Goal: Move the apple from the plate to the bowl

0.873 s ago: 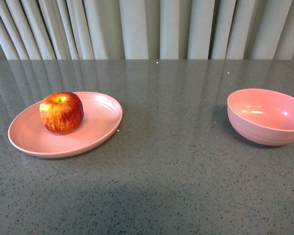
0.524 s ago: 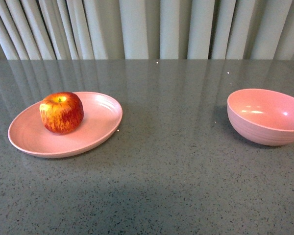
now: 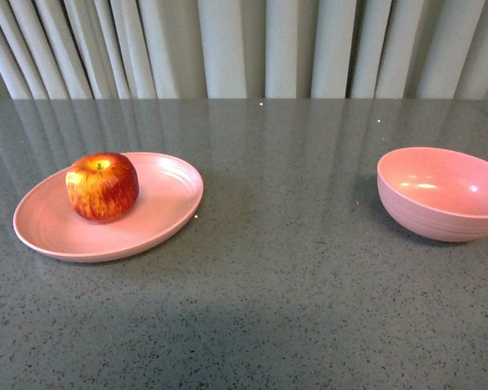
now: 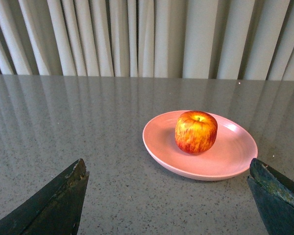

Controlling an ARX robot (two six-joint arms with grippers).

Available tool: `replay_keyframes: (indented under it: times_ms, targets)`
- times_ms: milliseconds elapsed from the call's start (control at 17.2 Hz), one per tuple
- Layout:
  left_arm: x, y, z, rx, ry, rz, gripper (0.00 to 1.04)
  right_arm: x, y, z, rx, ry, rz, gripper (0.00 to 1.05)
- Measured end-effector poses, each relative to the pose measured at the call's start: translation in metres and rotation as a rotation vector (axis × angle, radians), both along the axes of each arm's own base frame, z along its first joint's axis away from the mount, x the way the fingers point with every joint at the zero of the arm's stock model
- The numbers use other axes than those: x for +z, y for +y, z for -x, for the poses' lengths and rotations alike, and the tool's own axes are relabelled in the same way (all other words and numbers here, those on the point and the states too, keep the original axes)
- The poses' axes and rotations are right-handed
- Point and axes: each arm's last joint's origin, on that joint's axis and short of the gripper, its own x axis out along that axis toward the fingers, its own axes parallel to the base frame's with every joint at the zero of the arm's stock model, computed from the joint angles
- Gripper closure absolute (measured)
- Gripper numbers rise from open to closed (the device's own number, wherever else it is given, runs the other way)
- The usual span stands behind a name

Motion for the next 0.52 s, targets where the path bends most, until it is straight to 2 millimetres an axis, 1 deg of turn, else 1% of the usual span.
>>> replay_keyframes:
  times_ms: [524]
  targets:
    - [0.0, 0.0, 0.0, 0.0, 0.0, 0.0, 0.07, 0.0, 0.0, 0.0, 0.0, 0.0, 0.0, 0.07]
